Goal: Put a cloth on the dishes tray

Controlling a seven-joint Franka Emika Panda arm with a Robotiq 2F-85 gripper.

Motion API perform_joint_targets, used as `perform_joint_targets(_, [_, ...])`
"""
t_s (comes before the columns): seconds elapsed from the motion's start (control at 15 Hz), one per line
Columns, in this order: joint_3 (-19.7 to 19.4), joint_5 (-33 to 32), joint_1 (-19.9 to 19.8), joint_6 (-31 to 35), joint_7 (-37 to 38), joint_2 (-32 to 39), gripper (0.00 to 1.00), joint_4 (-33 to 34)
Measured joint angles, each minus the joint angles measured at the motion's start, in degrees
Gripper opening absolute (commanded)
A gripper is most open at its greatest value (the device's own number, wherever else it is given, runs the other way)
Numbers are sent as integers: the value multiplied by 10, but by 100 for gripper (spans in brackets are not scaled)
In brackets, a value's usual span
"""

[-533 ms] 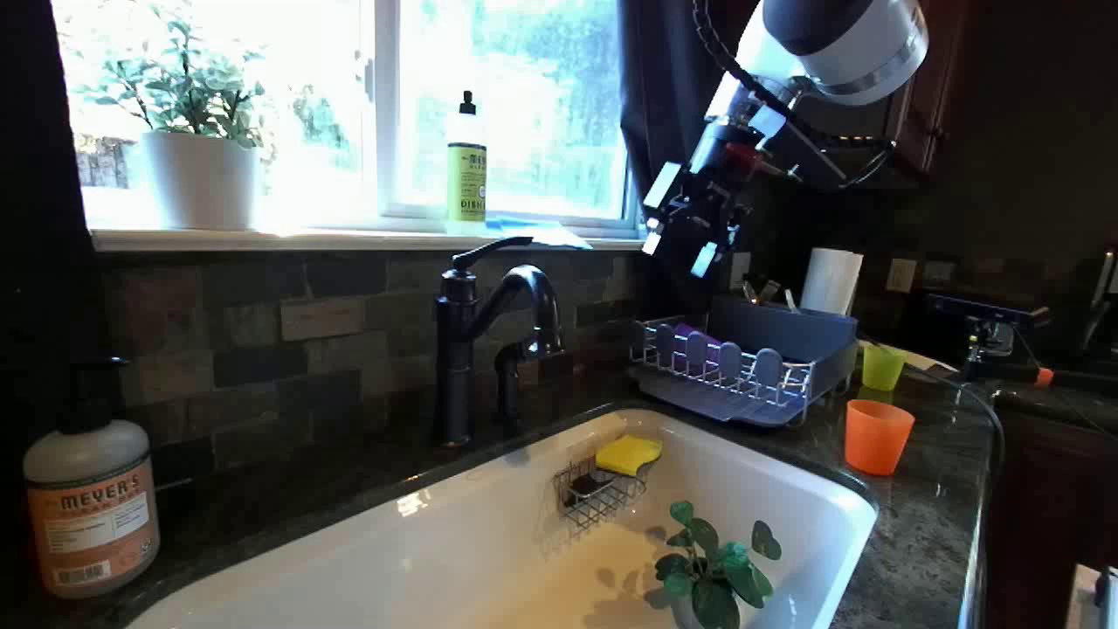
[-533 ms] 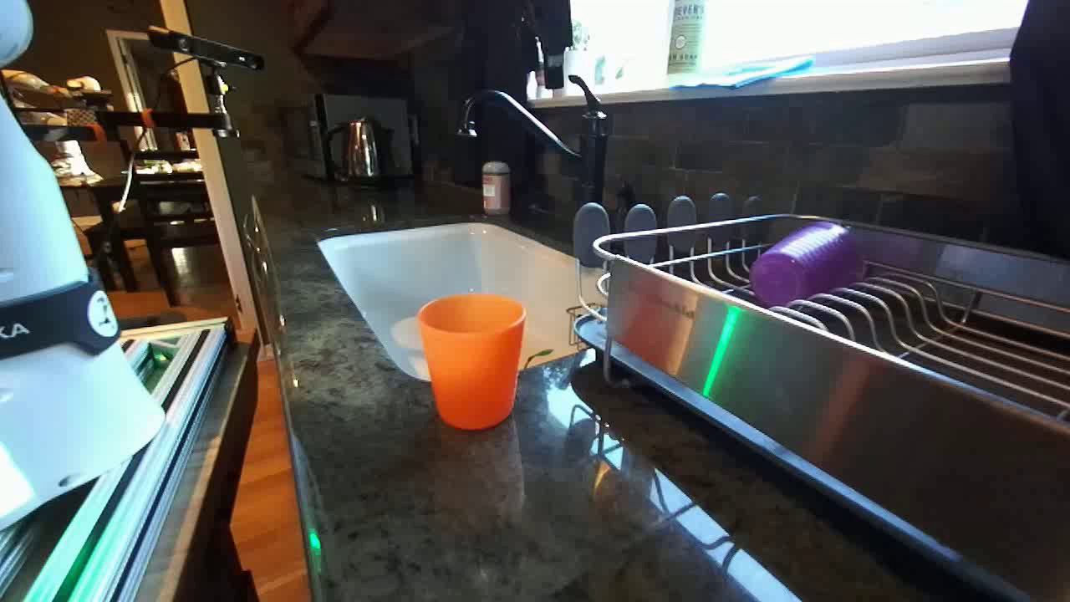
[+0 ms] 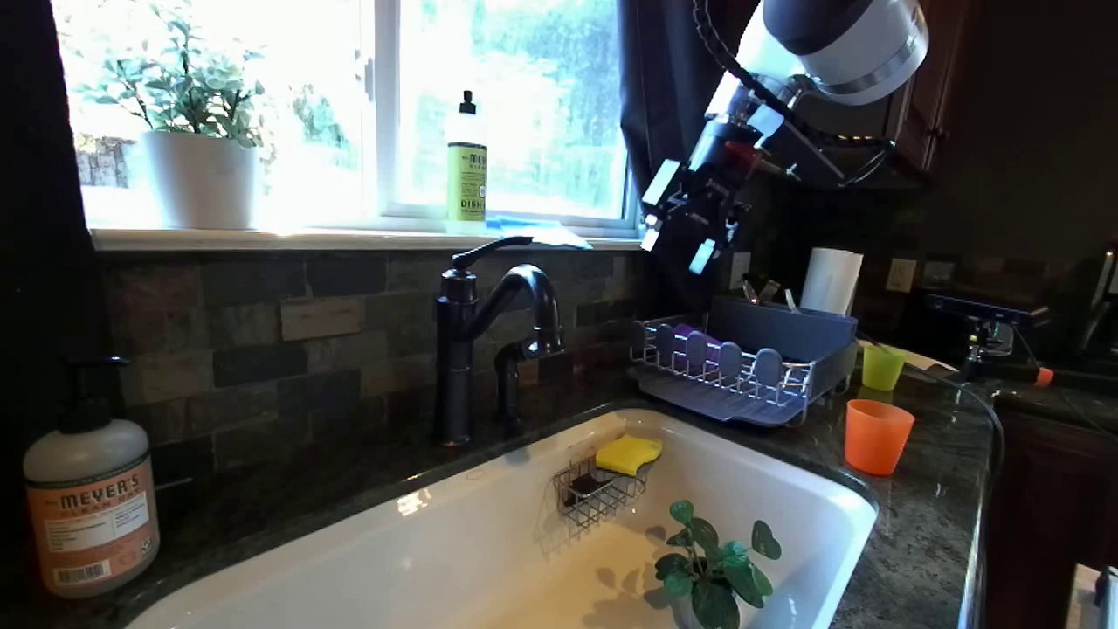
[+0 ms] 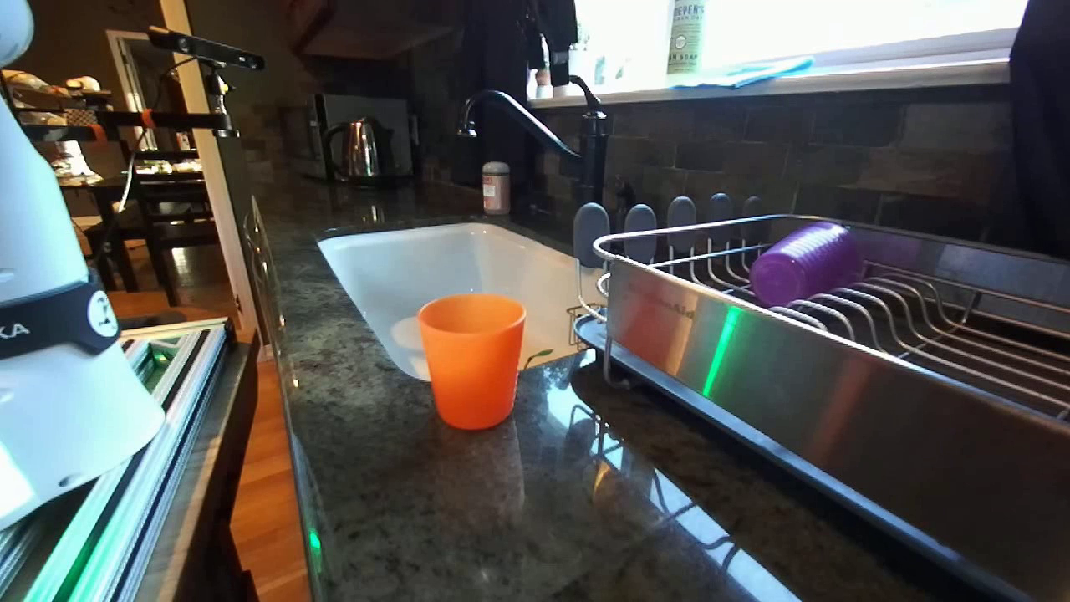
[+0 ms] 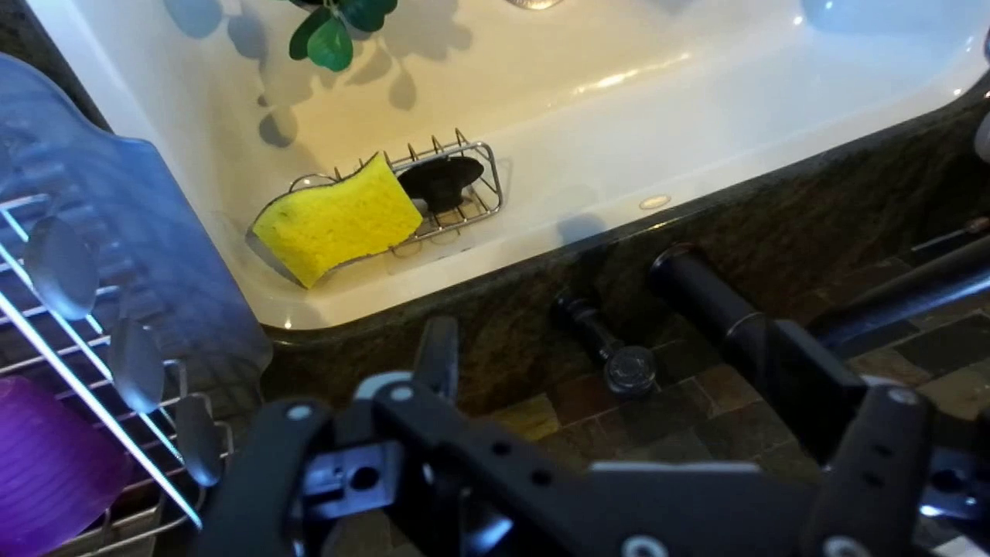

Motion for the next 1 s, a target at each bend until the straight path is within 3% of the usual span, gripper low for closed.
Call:
perform_joint_targets(0.47, [-24, 2, -6, 32, -44, 8, 100, 88])
perform_joint_targets(1.0, [-52, 8, -2, -87, -233, 87, 100, 293])
